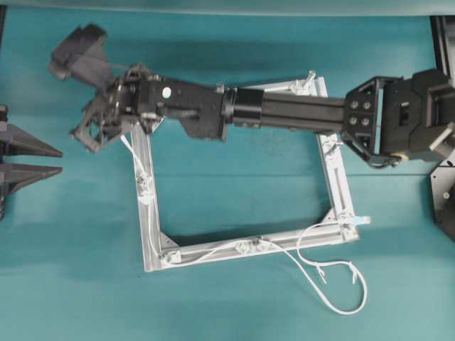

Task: Move the cable alternately left and right between 8 pins so it hooks onto each one.
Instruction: 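Swing the plug around the top-left corner pin back over the frame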

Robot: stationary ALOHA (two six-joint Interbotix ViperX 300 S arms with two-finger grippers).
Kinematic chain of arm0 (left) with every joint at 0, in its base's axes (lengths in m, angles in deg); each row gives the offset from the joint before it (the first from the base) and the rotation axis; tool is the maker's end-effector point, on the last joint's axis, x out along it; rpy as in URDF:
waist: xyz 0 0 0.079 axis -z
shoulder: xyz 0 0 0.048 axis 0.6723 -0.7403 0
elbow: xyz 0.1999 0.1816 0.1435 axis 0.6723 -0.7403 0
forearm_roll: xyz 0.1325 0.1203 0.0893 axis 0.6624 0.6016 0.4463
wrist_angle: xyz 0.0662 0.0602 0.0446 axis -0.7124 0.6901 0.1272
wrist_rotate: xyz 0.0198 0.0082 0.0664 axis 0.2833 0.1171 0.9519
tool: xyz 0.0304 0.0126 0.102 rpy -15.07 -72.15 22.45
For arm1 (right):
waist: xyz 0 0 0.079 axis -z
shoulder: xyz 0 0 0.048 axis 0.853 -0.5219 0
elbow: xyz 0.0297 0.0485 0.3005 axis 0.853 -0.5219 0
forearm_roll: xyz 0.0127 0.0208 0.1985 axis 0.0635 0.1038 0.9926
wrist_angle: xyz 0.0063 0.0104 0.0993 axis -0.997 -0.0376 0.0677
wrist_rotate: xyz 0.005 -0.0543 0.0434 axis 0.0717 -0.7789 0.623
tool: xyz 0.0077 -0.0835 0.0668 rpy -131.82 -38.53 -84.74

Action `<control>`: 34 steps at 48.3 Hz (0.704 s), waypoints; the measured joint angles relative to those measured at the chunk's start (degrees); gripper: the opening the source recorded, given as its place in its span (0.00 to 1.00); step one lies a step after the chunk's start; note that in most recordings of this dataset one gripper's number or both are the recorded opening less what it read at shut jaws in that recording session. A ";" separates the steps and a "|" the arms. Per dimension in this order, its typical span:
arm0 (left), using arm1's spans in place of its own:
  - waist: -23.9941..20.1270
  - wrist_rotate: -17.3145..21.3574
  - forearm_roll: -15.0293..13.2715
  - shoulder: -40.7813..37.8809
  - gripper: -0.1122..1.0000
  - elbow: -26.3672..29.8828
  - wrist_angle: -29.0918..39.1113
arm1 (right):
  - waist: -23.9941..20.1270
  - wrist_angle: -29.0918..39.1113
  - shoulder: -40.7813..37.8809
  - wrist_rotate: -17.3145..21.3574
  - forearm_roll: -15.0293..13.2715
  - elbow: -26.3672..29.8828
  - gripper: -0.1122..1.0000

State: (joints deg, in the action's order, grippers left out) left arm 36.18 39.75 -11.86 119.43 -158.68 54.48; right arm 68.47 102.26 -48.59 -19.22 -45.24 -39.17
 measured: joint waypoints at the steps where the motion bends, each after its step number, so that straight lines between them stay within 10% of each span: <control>1: 0.00 0.00 0.09 0.00 0.44 0.09 0.00 | 0.26 0.00 0.00 0.09 0.00 0.00 0.25; 34: 0.00 0.00 0.09 -0.09 0.44 0.09 0.00 | 3.78 1.05 -0.79 7.38 -4.83 0.44 0.25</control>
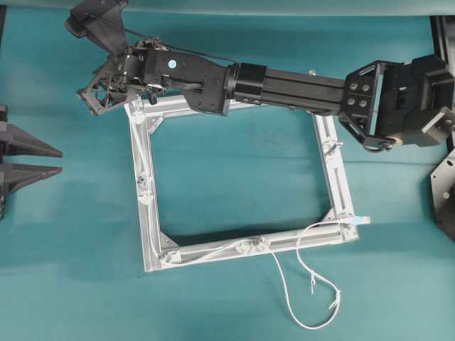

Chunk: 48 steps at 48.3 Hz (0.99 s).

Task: Move the cable alternately left and right between 8 pins so it hooks onto each one.
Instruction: 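Swing the plug around the top-left corner pin back over the frame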

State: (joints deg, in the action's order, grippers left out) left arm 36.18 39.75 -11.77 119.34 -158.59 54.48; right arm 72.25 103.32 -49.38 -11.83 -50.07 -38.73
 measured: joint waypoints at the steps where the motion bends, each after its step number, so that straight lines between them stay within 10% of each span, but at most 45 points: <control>1: 0.00 0.00 0.00 0.09 0.44 0.00 0.00 | 0.00 0.35 0.00 0.00 -0.18 -0.26 0.25; 34: 0.00 0.00 0.00 0.00 0.44 -0.09 0.00 | -0.09 -19.07 19.42 7.21 -0.70 -35.60 0.25; 48: 0.00 0.00 0.00 0.09 0.44 0.00 0.00 | -3.16 -21.53 22.68 7.03 -0.79 -42.28 0.25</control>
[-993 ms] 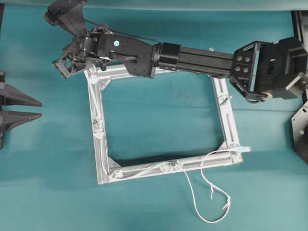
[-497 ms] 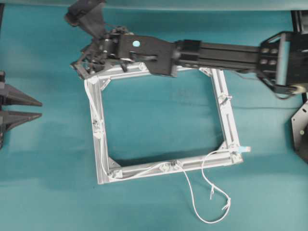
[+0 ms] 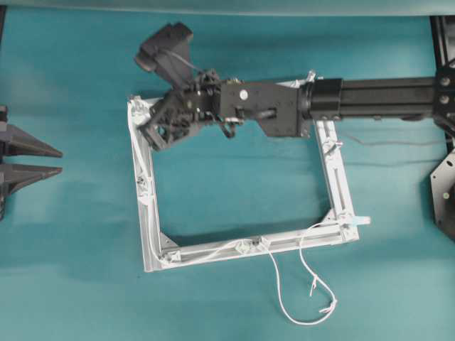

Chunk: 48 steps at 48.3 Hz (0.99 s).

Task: Move the cable alternately left and right between 8 pins so it hooks onto each one.
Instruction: 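Swing the plug around the top-left corner pin back over the frame, then drag the cable with the right gripper along the top rail rightward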

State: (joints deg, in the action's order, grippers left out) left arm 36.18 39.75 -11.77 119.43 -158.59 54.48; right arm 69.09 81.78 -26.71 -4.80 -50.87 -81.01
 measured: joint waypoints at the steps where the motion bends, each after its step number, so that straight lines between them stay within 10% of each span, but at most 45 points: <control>1: 0.00 0.00 0.00 0.00 0.44 -0.09 0.00 | -0.18 -0.18 0.18 0.00 0.00 -0.35 0.25; 48: 0.00 0.00 0.00 0.00 0.44 -0.09 0.00 | -6.24 -8.53 7.73 -0.26 -0.79 -13.54 0.19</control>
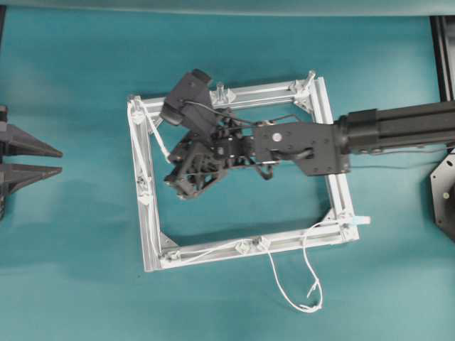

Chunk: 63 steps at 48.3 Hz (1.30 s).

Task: Move the cable alternately left and right between 8 pins so it hooks onto each one.
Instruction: 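Drag the cable with the right gripper along the top rail rightward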

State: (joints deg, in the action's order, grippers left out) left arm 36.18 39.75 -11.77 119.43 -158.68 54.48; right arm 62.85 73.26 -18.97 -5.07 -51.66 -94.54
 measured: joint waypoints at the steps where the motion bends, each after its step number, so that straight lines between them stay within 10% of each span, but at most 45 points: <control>1: 0.00 0.09 0.00 0.00 0.44 0.09 0.00 | 0.00 -0.09 0.35 0.09 -0.09 -0.44 0.19; 63: 0.00 0.00 0.00 0.00 0.44 0.09 0.00 | 2.46 2.72 16.44 0.26 -1.76 -21.01 0.19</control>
State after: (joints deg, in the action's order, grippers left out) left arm 36.18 39.75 -11.77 119.43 -158.59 54.48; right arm 65.31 75.98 -2.54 -4.80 -53.41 -115.55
